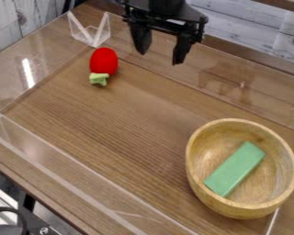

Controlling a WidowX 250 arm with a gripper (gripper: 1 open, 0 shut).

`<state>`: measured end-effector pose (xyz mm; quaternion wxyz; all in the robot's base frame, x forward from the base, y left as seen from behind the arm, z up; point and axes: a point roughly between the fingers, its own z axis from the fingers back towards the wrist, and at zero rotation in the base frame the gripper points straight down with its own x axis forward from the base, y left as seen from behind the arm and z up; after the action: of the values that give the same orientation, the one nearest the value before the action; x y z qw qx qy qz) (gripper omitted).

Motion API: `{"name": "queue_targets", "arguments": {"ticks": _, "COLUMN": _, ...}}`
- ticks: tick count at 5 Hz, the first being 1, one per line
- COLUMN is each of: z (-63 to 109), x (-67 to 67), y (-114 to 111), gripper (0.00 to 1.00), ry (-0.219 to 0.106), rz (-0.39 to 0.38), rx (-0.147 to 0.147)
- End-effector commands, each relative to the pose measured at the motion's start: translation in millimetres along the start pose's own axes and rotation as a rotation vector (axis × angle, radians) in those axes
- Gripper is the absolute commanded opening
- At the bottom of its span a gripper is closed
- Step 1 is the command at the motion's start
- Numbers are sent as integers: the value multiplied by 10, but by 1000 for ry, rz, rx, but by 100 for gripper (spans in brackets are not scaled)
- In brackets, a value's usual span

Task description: Move the red fruit to the left side of the table

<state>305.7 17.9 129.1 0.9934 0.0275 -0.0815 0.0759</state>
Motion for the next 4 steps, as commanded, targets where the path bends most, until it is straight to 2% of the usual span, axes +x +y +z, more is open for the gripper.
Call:
{"name": "queue_targets", "arguments": {"ticks": 1, "z": 51, "x": 95, "y": 37, "gripper": 100, "ry": -51, "rz": -35, "rx": -2}}
{"name": "queue_targets", "arguments": {"ticks": 3, "z": -44, "x": 58, "y": 95, "gripper": 100, "ry": -54, "rz": -89, "rx": -7}}
{"name": "queue_targets", "arguments": {"ticks": 4, "z": -11, "x": 48, "y": 78, "gripper": 100, "ry": -65, "rz": -117, "rx": -19}}
